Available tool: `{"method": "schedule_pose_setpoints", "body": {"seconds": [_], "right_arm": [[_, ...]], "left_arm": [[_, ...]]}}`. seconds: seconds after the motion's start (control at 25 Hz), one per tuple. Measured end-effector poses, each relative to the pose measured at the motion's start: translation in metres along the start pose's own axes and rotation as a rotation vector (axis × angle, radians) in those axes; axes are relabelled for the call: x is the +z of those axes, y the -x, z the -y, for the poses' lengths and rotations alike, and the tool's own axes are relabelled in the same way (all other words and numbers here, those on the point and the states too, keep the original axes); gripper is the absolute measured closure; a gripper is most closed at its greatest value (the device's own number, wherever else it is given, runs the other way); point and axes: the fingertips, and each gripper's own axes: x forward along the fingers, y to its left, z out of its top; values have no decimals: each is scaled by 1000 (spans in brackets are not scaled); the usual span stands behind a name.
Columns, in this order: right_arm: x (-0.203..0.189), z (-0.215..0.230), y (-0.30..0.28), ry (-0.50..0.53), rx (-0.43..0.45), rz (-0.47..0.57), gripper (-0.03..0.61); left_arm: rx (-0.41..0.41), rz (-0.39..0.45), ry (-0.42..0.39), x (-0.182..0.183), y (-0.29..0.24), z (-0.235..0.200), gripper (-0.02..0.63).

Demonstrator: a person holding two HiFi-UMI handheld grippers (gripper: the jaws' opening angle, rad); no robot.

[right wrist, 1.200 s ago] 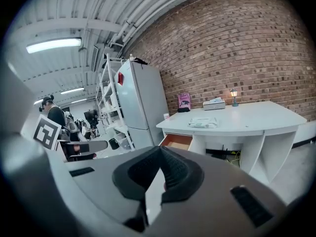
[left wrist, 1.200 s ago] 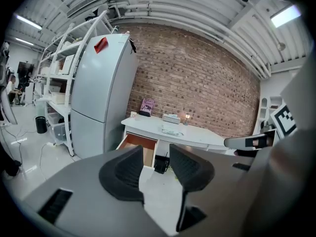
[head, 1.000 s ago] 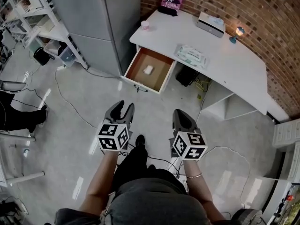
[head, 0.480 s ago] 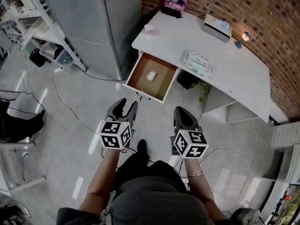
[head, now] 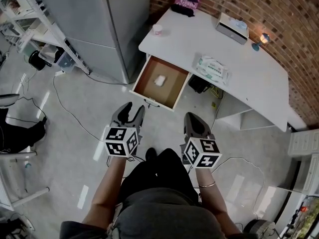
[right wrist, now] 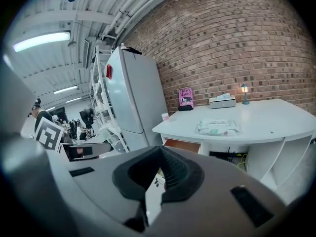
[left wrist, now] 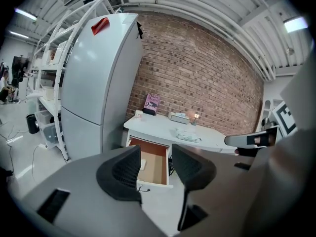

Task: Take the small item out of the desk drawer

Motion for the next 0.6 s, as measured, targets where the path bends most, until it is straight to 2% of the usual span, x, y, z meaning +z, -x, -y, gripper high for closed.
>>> {"method": "schedule_pose_setpoints", "body": {"seconds": [0.24,0.6], "right_arm": [[10,15,-19,7,16,-6,572],[42,40,-54,36,83,-4,572]], "left_arm": [[12,-8,2,3,-20,0,426],[81,8,11,23,-53,1,426]]}}
